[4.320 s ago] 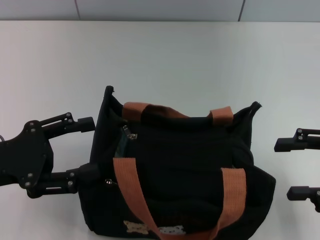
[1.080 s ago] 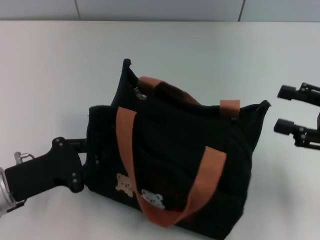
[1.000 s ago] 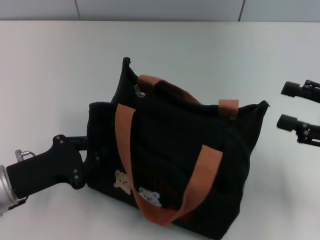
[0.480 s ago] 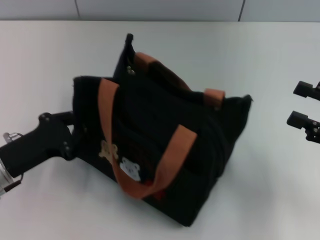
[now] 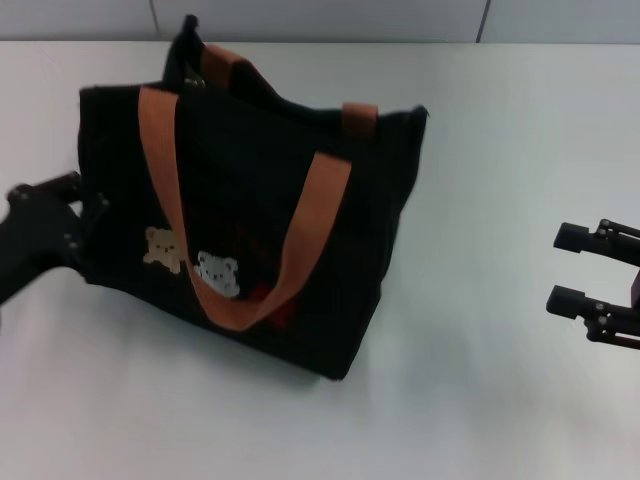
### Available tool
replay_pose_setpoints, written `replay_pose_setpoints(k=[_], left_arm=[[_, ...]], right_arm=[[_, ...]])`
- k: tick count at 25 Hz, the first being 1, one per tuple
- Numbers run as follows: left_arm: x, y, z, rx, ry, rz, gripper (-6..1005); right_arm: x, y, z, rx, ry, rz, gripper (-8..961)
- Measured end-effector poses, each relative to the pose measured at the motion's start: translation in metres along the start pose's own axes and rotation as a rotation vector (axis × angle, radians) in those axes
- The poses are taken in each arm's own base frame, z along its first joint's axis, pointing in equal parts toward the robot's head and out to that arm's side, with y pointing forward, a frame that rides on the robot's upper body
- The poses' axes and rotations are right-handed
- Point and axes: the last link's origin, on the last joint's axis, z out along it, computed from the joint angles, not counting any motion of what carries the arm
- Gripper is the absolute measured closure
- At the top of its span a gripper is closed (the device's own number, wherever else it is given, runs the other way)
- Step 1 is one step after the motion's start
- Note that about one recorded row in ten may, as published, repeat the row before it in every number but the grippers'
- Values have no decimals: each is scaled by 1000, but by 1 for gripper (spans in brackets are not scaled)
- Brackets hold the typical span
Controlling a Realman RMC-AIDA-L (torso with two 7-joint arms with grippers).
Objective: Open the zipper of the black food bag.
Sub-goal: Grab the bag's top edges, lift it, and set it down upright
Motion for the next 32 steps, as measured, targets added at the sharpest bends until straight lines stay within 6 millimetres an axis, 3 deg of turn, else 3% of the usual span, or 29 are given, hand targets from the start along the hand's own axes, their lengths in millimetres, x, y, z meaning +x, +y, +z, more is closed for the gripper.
replay_pose_setpoints(k=[6,11,17,24,29,32], left_arm=[[44,-15,-13,-92,52,84,897],[70,-19,-13,-160,75,134,901],[81,-13,-7,-227,93,175,901],[86,-6,8,-294,117,201,900],[93,3,21,-363,157,228,900],[93,11,28,-415,162,237,900]], right_arm=[[2,-2,15,-9,-8,9,198],[15,-11,61,11,5,65,198],[24,-24,115,88,-16,107,198],[33,-9,184,13,66,98,198],[32,6,213,-82,131,86,198],[33,8,221,-91,161,95,199]])
